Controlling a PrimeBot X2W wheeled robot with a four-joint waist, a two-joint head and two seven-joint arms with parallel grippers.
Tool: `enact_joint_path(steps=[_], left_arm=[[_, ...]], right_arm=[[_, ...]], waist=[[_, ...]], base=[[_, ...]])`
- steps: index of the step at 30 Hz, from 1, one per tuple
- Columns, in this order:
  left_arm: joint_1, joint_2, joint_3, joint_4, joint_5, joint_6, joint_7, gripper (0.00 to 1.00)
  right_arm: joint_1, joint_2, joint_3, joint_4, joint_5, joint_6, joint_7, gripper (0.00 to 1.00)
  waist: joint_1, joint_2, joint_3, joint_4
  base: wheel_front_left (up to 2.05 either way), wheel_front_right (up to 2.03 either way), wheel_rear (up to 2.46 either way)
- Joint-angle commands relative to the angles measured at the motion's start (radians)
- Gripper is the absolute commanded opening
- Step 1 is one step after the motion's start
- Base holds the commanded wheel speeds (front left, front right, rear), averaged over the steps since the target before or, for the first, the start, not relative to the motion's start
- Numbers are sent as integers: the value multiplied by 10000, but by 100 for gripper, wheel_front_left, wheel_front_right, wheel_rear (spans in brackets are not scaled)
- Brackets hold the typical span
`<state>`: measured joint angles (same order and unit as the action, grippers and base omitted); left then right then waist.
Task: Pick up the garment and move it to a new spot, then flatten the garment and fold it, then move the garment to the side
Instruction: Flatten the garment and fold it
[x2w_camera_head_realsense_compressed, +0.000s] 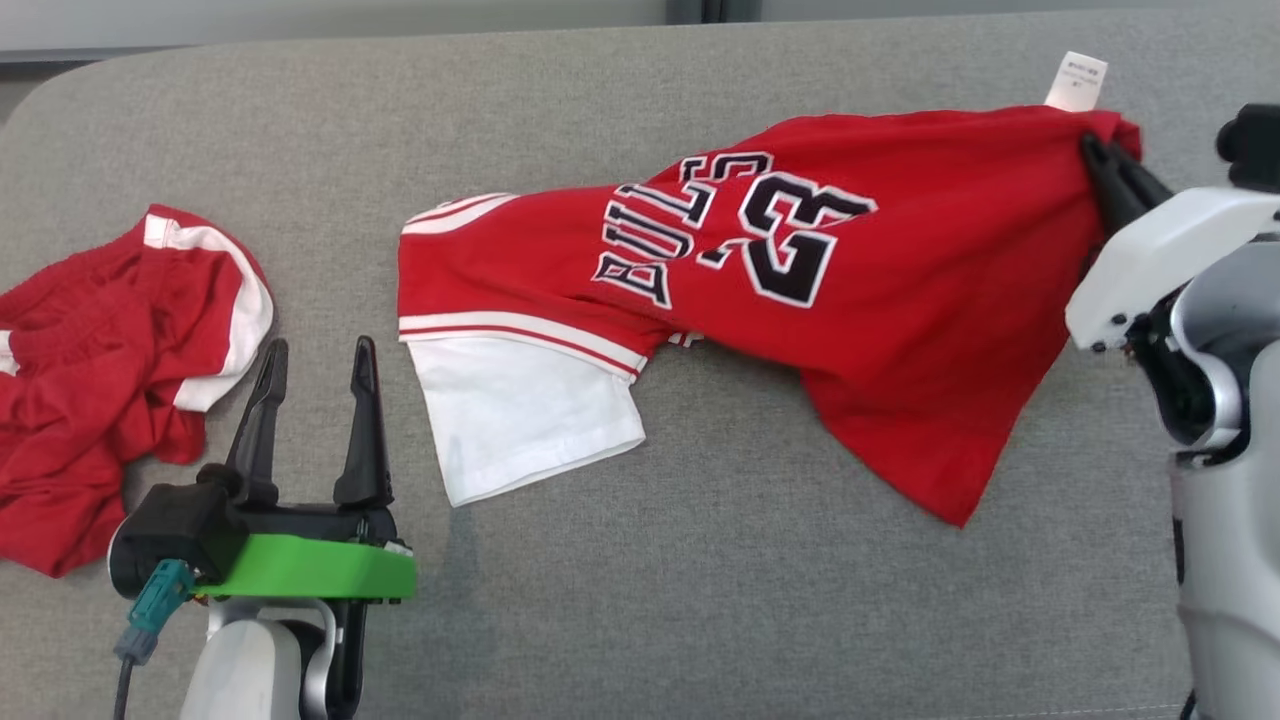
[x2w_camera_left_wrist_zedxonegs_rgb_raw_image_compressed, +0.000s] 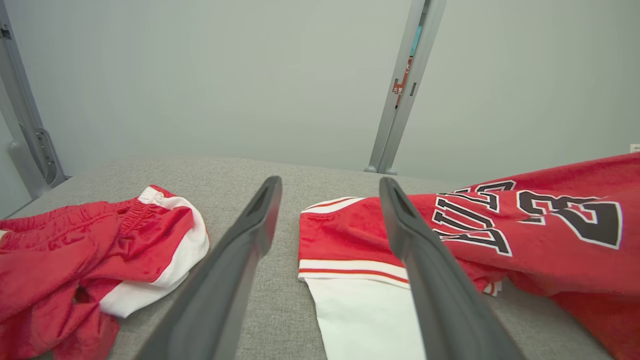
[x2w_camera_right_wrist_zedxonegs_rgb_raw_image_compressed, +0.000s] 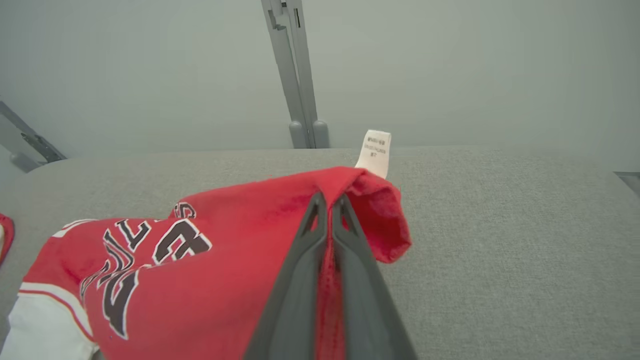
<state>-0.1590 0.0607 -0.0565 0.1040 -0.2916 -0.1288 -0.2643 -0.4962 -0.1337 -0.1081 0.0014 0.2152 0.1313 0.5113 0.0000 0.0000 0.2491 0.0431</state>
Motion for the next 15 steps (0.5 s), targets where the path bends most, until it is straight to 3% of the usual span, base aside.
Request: enact_joint_path(steps=[1,6,15], left_arm=[[-241,54,-50,-37,-14,-25,-1,100],[-571,44,-270,-187,41,-25,-1,100],[-936,9,-567,-401,-9,-24,-1,100]], right_arm=[[-412,-332,-13,554,-161,-6,-301,0],[-1788,-1059,-315,2555,-598,-13,-1678,0],[-3787,-2015,185,5402,-1035,-13,-3674,0]], waist=[[0,0,443,331],[0,0,1035,863],[0,0,1648,1756]], base=[[0,0,0],[0,0,0],[0,0,0]])
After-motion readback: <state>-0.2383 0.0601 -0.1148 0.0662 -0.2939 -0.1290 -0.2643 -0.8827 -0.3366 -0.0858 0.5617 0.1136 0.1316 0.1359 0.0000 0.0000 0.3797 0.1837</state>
